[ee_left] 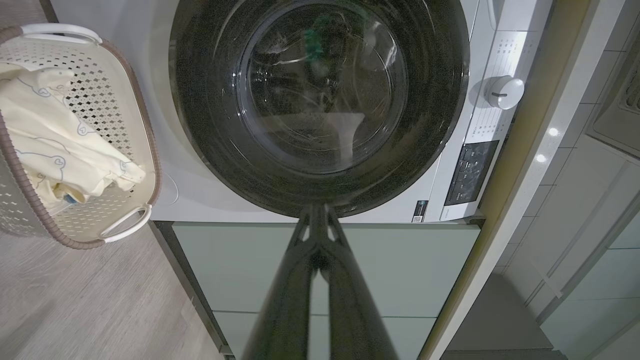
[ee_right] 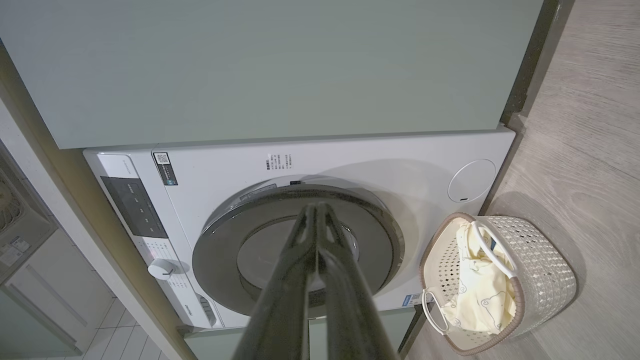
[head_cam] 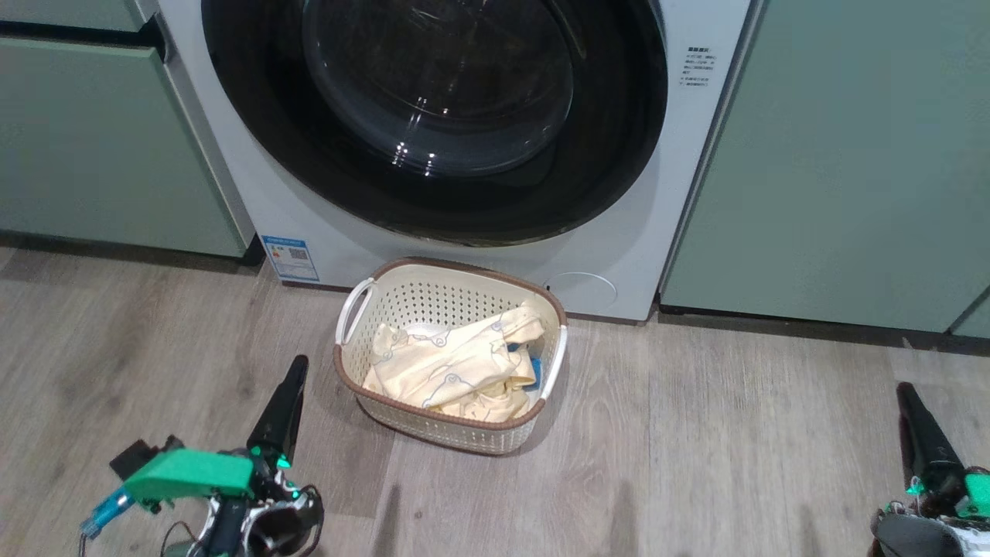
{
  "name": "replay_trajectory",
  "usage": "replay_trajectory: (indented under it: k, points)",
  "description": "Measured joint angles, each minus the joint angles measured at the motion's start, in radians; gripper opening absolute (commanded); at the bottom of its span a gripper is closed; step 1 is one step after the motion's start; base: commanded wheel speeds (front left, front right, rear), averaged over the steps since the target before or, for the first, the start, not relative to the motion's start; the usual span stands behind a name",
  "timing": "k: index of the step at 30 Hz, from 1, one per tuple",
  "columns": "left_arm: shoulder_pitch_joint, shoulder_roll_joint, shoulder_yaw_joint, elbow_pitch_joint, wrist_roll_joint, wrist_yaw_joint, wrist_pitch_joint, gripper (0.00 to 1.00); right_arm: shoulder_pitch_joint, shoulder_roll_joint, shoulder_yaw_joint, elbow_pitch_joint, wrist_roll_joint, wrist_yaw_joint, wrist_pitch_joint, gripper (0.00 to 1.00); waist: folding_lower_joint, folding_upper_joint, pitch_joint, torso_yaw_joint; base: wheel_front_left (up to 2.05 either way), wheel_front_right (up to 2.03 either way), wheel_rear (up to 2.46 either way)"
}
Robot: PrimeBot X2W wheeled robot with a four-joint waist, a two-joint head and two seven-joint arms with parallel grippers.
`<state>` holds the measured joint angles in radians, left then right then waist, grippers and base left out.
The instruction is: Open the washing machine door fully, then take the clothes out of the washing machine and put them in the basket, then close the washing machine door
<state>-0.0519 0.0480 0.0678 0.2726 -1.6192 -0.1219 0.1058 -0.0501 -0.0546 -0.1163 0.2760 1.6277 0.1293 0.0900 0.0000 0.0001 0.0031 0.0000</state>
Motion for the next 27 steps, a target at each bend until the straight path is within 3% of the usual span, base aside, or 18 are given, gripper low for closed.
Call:
replay_trajectory:
  k: [27]
  points:
    - [0.0, -0.001, 0.003, 0.0, 0.0, 0.0, 0.001, 0.0, 0.0, 0.002, -0.005, 0.0, -0.001, 0.0, 0.008, 0.0, 0.0, 0.0, 0.0, 0.0, 0.0, 0.0, 0.0]
